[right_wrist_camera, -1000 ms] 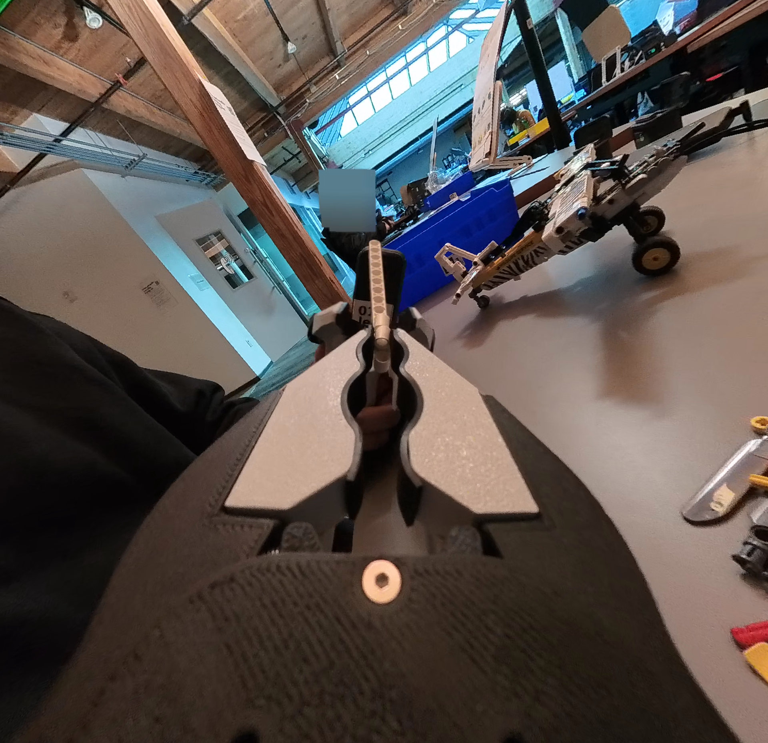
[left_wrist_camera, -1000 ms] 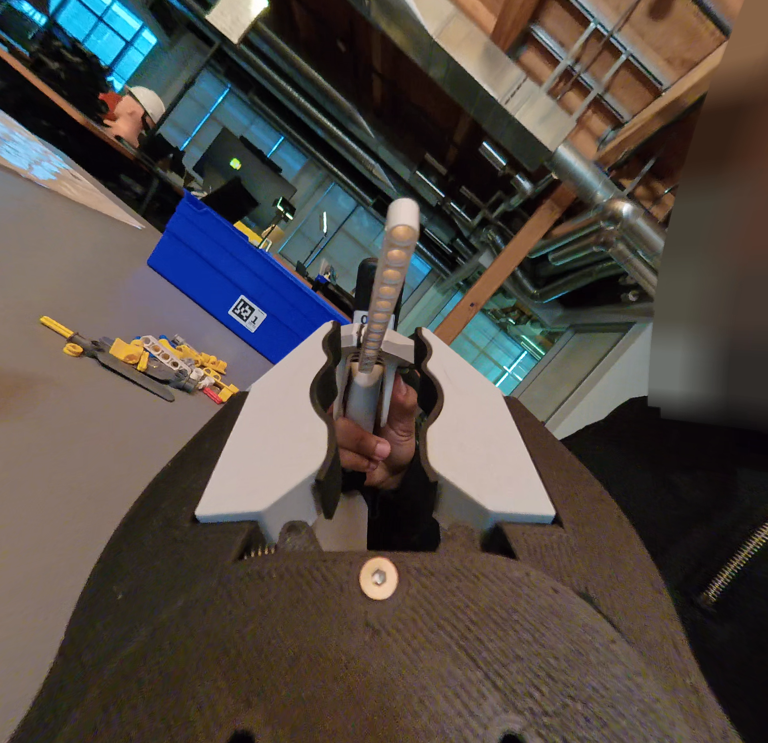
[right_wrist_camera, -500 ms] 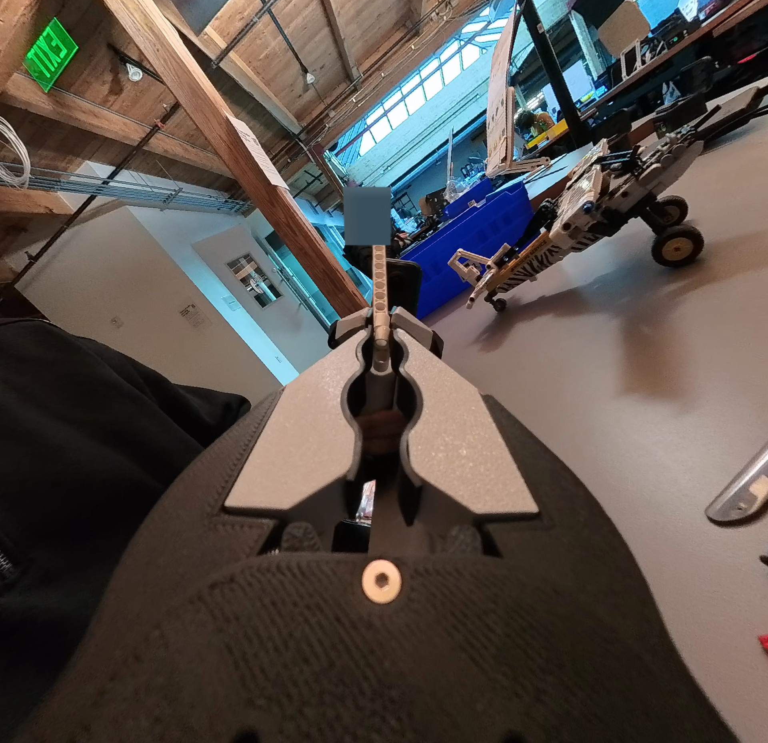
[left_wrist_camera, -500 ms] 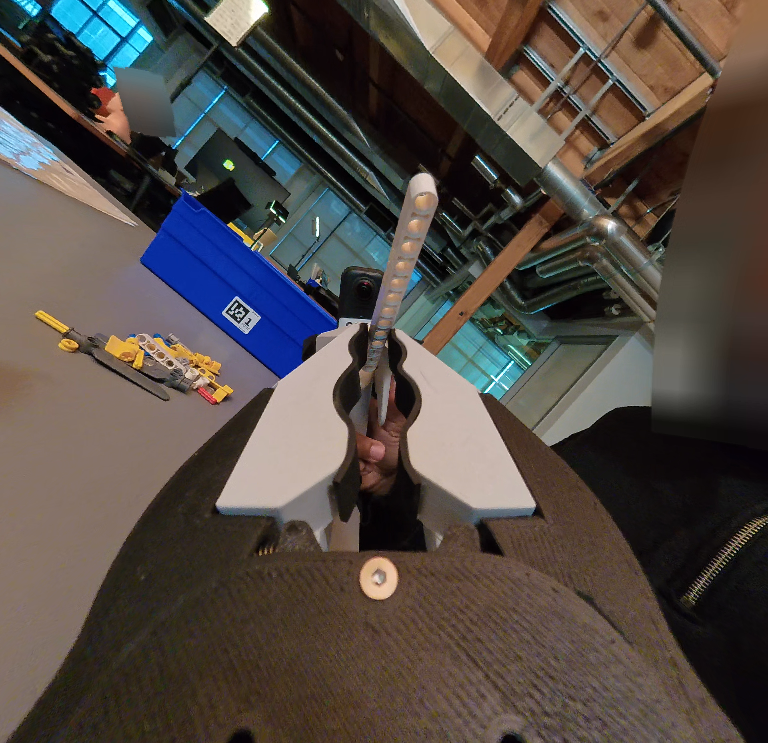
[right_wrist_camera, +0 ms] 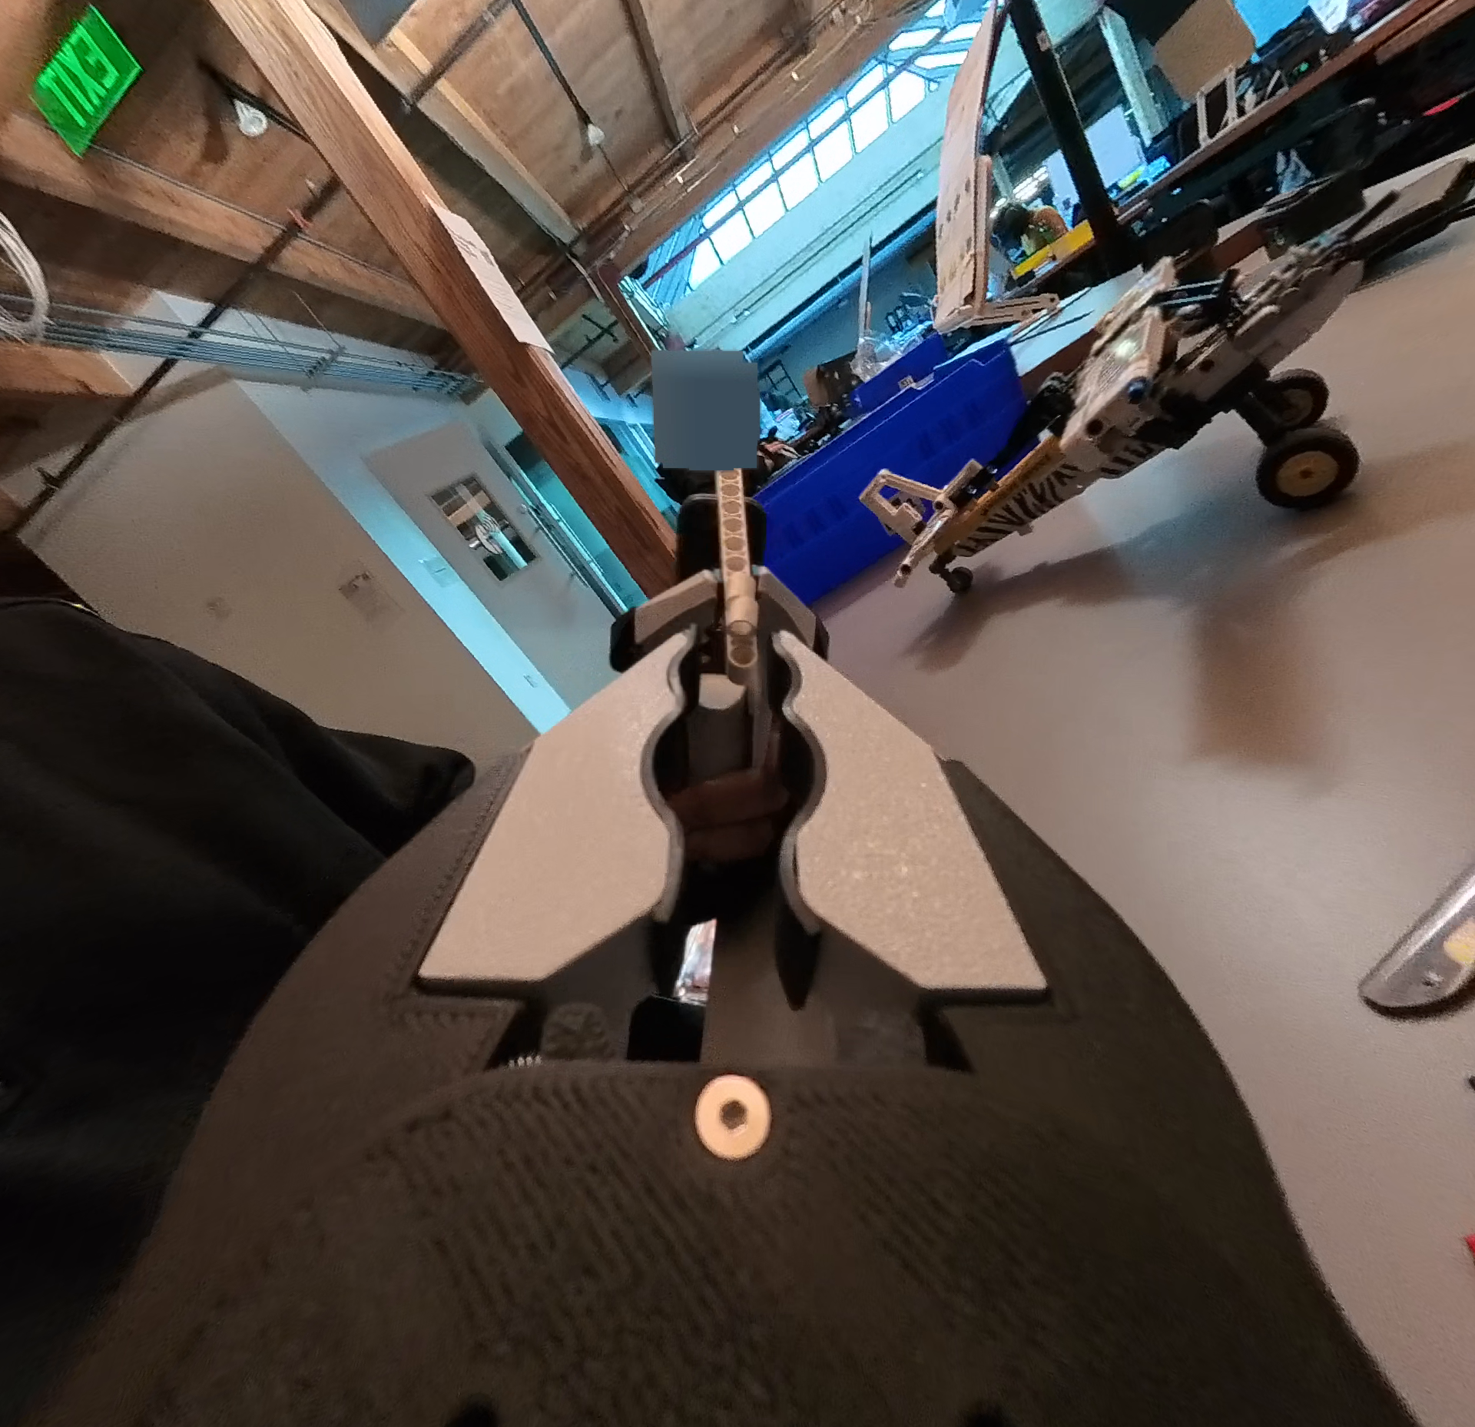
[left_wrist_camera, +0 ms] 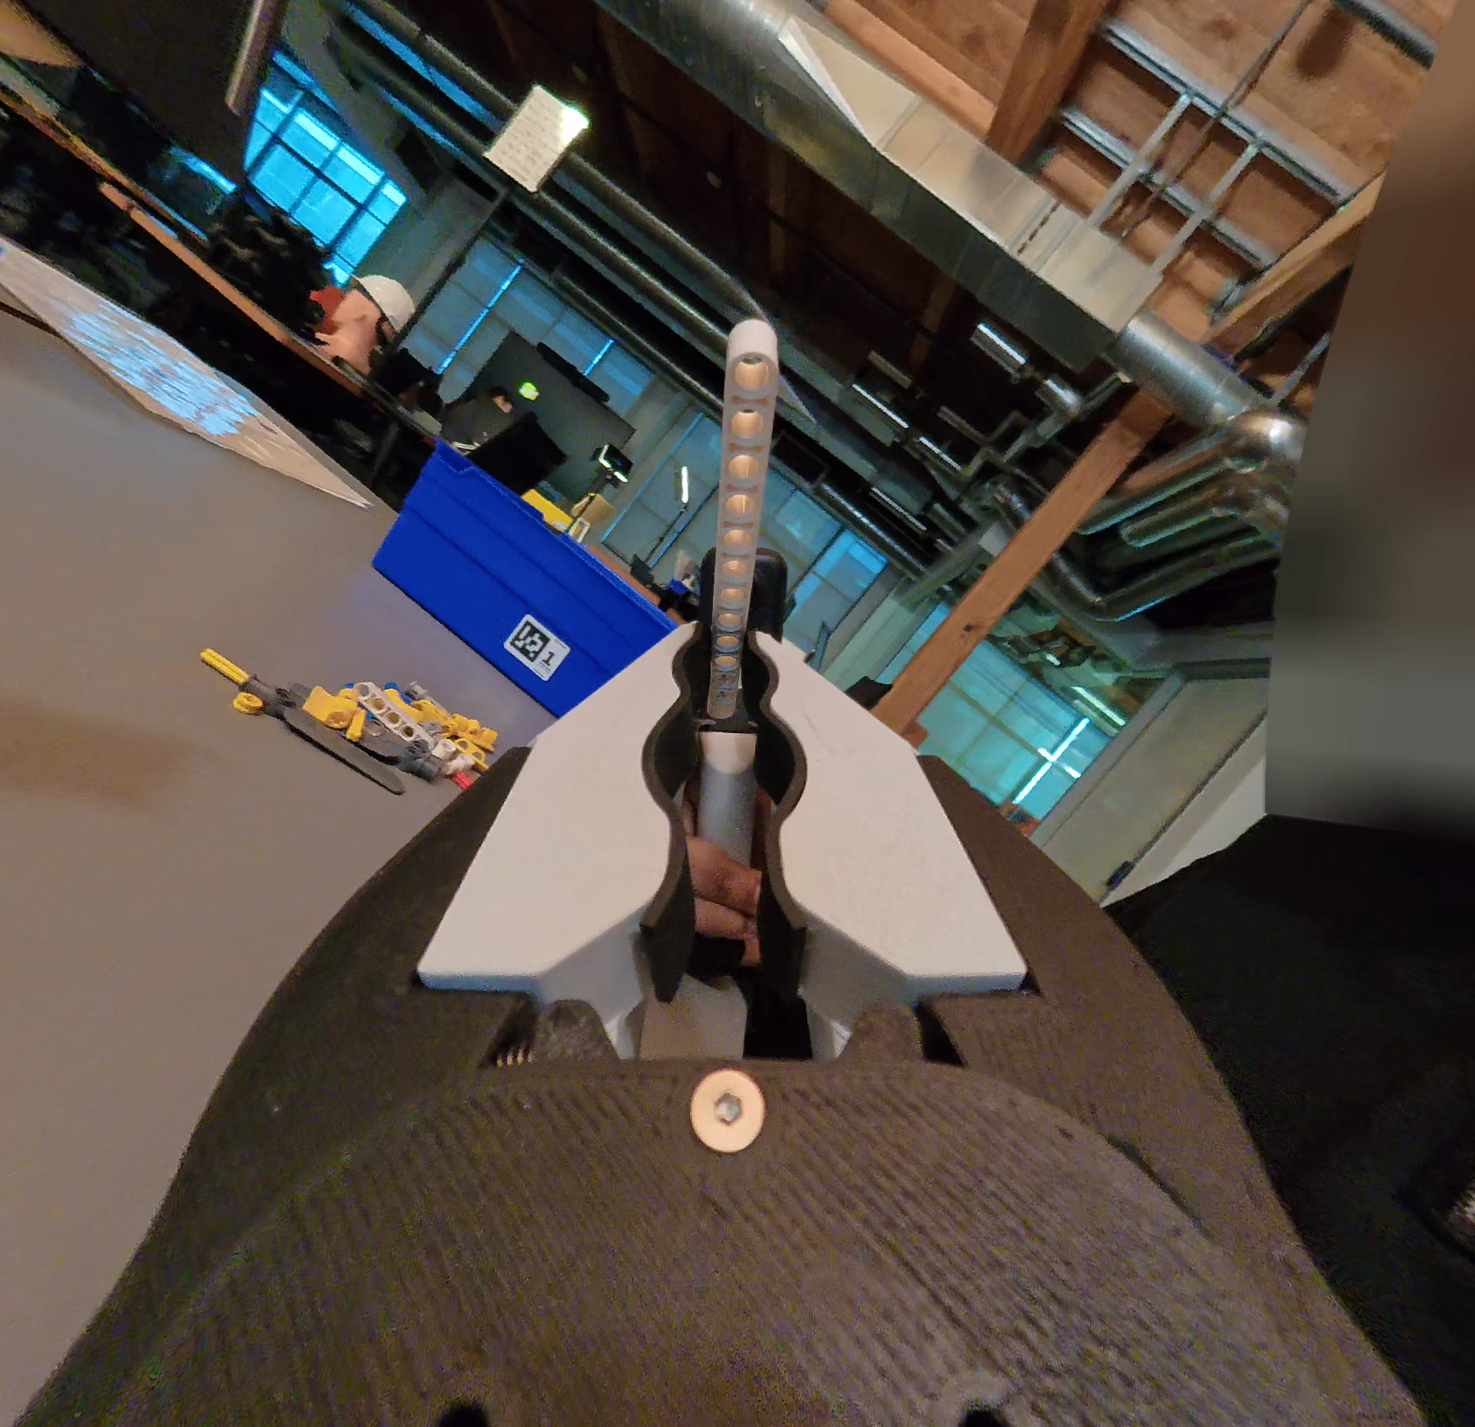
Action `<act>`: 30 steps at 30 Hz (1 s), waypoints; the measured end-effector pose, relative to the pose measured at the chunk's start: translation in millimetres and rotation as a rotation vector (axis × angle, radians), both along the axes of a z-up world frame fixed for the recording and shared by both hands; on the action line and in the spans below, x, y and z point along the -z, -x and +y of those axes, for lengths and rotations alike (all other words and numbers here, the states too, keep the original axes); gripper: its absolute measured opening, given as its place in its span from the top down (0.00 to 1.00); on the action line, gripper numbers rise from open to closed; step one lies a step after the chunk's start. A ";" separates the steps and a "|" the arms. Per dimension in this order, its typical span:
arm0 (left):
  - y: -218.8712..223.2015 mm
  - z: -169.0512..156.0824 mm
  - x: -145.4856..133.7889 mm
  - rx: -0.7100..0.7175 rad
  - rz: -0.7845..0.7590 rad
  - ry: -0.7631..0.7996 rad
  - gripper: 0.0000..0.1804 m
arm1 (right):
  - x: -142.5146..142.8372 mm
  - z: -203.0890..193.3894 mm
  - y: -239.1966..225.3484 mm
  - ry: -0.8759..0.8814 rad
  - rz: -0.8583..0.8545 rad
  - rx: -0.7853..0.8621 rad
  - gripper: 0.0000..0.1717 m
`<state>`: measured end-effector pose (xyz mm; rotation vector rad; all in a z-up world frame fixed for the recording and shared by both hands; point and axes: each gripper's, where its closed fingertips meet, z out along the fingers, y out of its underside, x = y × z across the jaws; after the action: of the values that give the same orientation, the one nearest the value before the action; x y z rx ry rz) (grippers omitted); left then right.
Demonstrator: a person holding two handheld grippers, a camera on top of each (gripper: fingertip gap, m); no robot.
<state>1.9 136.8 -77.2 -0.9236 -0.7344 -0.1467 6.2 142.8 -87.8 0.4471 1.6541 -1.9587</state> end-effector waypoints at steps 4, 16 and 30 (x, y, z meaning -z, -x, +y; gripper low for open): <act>-1.8 6.6 1.1 -0.020 0.024 0.065 0.99 | -1.7 1.9 3.1 0.016 -0.015 0.011 0.97; -3.6 9.5 -2.4 -0.056 0.095 0.094 0.99 | -5.0 3.0 1.1 0.024 0.038 0.030 0.97; 0.0 9.3 1.4 -0.016 -0.001 0.093 0.97 | 3.1 -3.1 -1.0 -0.057 0.076 0.051 0.97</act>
<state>1.9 146.1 -78.6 -1.0057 -0.7545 -0.0996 7.2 139.8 -90.9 0.4455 1.7659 -1.9919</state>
